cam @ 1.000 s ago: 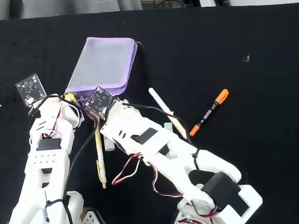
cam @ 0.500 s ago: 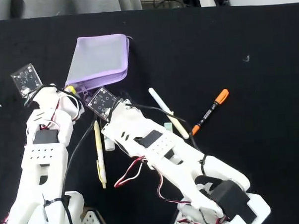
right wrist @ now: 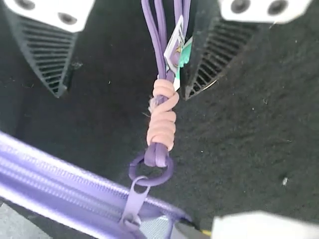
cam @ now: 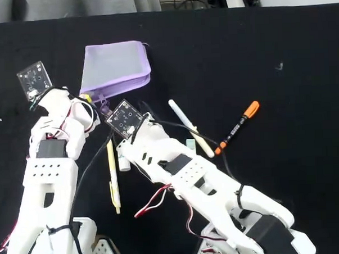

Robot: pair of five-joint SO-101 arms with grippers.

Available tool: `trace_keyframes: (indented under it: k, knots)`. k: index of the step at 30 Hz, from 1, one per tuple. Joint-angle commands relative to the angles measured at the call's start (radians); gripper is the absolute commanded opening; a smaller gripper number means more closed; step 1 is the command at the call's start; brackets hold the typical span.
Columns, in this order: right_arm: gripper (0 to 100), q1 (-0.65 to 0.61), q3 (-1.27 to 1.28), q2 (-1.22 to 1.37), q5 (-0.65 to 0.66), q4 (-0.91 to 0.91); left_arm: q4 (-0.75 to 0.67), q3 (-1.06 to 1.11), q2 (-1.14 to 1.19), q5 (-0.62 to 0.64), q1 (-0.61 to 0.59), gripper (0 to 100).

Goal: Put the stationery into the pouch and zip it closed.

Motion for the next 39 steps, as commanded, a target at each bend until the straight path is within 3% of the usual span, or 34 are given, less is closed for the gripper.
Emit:
trace_keyframes:
  k: [1,7,14,24,31,39]
  knots:
    - [33.9,-0.003,-0.002,-0.047,-0.003,-0.037,0.006,-0.096,-0.025,0.006,0.007,3]
    - [33.9,-0.003,0.068,-0.044,0.005,-0.183,0.068,-0.176,-0.021,0.006,0.004,3]
    - [33.8,-0.011,0.073,-0.044,0.040,-0.210,0.135,-0.243,-0.023,0.008,0.038,3]
    - [21.8,-0.008,0.303,-0.182,0.114,-0.508,0.166,-0.305,-0.025,0.003,0.142,3]
    - [21.9,0.009,0.403,-0.547,0.112,-0.354,0.290,-0.440,-0.025,0.009,0.163,3]
    - [21.7,0.057,0.481,-0.855,-0.034,-0.229,0.354,-0.495,-0.026,0.046,0.219,3]
